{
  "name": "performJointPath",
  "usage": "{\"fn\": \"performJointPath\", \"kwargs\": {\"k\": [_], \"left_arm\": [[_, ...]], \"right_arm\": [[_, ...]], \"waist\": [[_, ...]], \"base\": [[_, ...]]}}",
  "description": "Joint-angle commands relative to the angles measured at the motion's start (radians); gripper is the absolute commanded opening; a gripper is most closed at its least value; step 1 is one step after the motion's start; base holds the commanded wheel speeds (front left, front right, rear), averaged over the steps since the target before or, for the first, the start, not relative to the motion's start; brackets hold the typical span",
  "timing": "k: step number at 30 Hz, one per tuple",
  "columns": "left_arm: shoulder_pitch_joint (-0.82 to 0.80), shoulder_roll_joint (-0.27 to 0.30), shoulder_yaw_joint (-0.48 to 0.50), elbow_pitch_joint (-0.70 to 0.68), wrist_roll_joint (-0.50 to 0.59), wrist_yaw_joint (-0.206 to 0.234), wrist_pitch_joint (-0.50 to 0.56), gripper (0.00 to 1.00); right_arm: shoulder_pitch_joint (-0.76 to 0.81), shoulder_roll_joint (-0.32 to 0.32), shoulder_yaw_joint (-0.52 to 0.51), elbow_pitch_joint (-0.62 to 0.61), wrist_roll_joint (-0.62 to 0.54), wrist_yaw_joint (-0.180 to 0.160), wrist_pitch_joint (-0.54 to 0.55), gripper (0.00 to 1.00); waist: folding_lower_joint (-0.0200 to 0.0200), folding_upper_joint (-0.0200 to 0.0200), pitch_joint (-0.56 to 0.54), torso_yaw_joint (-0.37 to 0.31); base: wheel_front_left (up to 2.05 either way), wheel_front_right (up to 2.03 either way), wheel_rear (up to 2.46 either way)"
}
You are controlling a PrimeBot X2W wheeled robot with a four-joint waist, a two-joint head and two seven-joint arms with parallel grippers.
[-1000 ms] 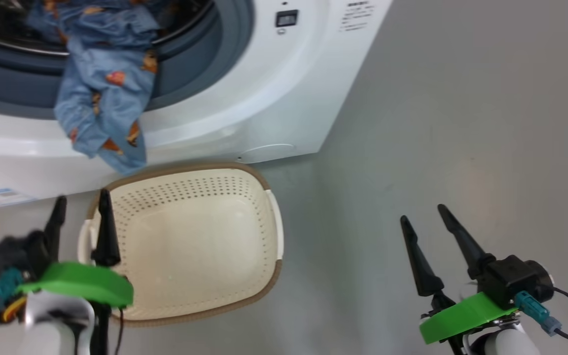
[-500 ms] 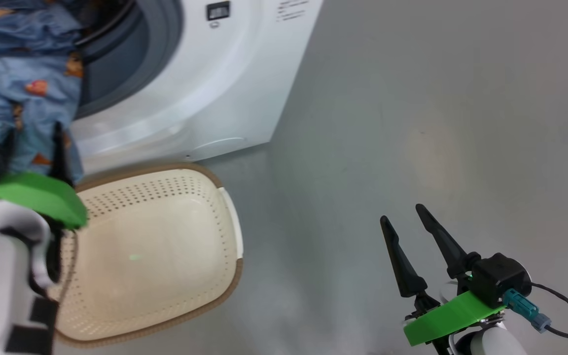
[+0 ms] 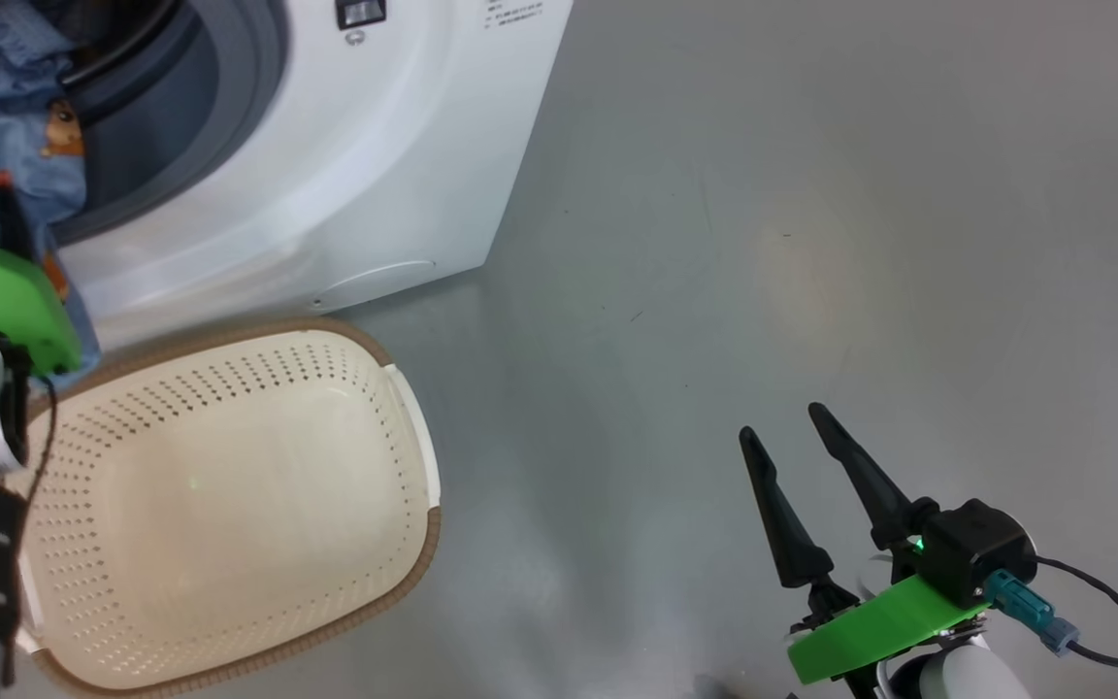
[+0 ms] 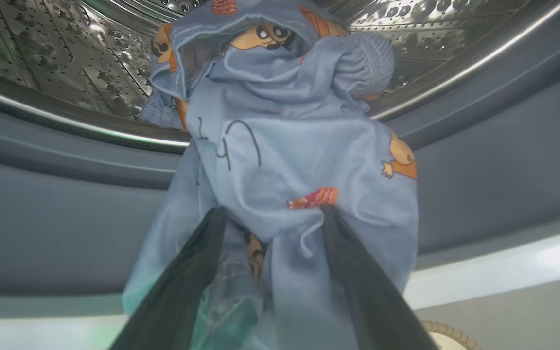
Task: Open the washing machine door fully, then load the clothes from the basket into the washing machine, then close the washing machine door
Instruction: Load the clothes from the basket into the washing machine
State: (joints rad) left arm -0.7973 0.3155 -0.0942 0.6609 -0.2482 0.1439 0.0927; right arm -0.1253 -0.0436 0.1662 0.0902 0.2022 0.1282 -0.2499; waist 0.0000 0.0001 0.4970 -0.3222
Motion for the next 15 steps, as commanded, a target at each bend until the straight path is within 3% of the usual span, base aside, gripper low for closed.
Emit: {"fn": "performJointPath", "kwargs": {"k": [1,9,10,13,14,15], "left_arm": [[-0.044,0.054,0.014,0.001,0.022,0.003,0.013,1.0],[-0.139,0.078,-0.039,0.13,0.067,0.003,0.089,1.0],[-0.147,0.079,-0.046,0.152,0.069,-0.003,0.102,0.92],[-0.168,0.087,-0.053,0.208,0.067,-0.015,0.12,0.2],[-0.174,0.089,-0.052,0.225,0.064,-0.019,0.122,0.0],[-0.179,0.092,-0.055,0.244,0.064,-0.022,0.123,0.0]], "right_arm": [[-0.002,-0.007,0.027,-0.022,0.016,0.003,-0.012,1.0],[0.002,-0.007,0.046,-0.022,0.034,0.003,-0.012,1.0],[0.003,-0.007,0.047,-0.021,0.038,0.003,-0.012,1.0],[0.005,-0.007,0.054,-0.02,0.048,0.003,-0.012,1.0],[0.006,-0.007,0.055,-0.02,0.05,0.003,-0.012,1.0],[0.007,-0.007,0.054,-0.02,0.052,0.003,-0.012,1.0]], "waist": [[0.0,-0.0001,0.002,-0.003],[0.0,-0.0001,0.005,-0.018],[0.0,-0.0001,0.005,-0.022],[0.0,-0.0001,0.006,-0.039],[0.0,-0.0001,0.006,-0.045],[0.0,-0.0001,0.007,-0.048]], "base": [[0.0,0.0,0.0],[0.0,0.0,0.0],[0.0,0.0,0.0],[0.0,0.0,0.0],[0.0,0.0,0.0],[0.0,0.0,0.0]]}}
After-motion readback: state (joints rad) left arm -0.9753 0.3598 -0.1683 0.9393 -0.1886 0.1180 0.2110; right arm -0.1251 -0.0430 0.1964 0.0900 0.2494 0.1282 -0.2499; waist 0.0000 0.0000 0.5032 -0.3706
